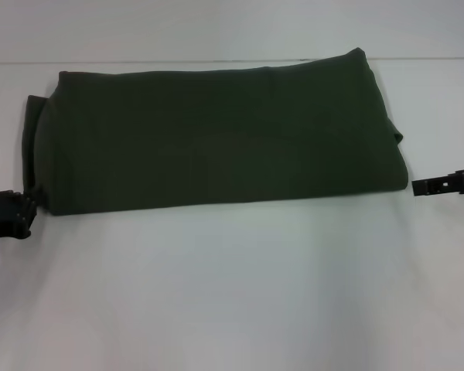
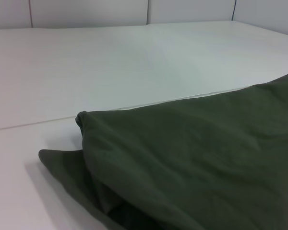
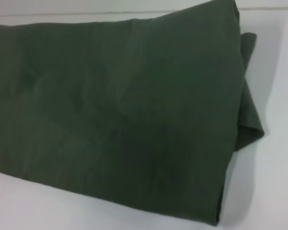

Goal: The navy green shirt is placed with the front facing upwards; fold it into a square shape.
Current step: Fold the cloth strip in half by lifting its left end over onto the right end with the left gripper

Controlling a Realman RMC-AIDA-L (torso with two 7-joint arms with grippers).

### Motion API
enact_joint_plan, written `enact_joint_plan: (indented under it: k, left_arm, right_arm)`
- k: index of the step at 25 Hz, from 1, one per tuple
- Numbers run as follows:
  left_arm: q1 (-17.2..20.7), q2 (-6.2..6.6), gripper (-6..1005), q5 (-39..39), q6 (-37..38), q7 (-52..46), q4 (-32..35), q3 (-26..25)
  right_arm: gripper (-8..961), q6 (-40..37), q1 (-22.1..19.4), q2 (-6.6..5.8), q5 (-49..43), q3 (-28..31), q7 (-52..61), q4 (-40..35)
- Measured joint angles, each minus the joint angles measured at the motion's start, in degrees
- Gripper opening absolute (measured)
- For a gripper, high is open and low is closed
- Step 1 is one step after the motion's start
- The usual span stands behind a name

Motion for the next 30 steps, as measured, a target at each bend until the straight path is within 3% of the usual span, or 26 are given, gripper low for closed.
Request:
enact_joint_plan:
  k: [12, 30]
  left_arm:
    - [-0.44, -0.17, 4, -0.03, -0.2, -0.1, -0.29, 1.45]
    - [-1.14, -0.18, 4, -0.29, -0.29, 0.06, -1.63, 1.43]
  right_arm:
    - [793, 8.5, 3.03, -0.21, -0.5, -4.61, -1.51, 8.07]
    - [733, 16.18, 3.74, -0.07, 1.0, -4.93, -6.19, 14.18]
